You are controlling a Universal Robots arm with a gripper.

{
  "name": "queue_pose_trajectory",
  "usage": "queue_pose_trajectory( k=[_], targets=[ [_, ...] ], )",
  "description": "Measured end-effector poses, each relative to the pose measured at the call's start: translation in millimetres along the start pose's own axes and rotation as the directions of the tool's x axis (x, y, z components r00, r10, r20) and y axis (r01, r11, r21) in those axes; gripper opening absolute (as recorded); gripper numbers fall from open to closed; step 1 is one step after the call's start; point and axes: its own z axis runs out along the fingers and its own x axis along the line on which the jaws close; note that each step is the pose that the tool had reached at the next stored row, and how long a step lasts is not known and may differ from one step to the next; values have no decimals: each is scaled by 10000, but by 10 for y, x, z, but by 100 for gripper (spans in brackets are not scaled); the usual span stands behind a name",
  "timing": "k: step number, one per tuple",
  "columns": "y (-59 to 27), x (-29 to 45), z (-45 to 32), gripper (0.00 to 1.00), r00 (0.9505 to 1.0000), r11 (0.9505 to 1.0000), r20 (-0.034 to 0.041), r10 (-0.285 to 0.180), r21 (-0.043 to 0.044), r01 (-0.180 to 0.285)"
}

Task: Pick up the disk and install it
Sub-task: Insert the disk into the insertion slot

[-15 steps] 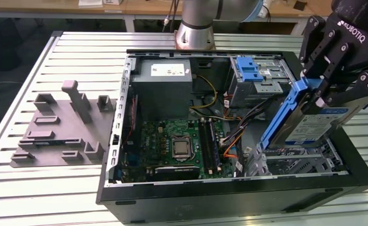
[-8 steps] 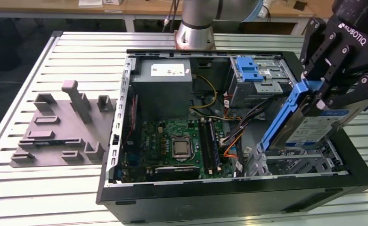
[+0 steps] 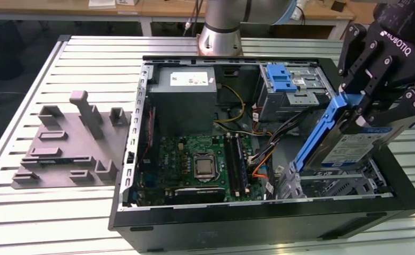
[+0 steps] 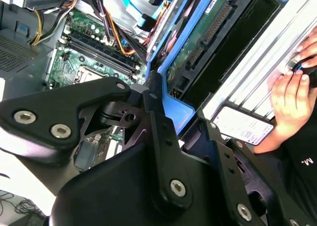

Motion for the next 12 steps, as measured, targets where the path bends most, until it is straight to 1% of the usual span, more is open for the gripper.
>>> queue_pose_trajectory(
  k=[12],
  targets=[
    [-1, 2, 86, 36, 10000, 10000, -1, 0, 0, 0]
  ],
)
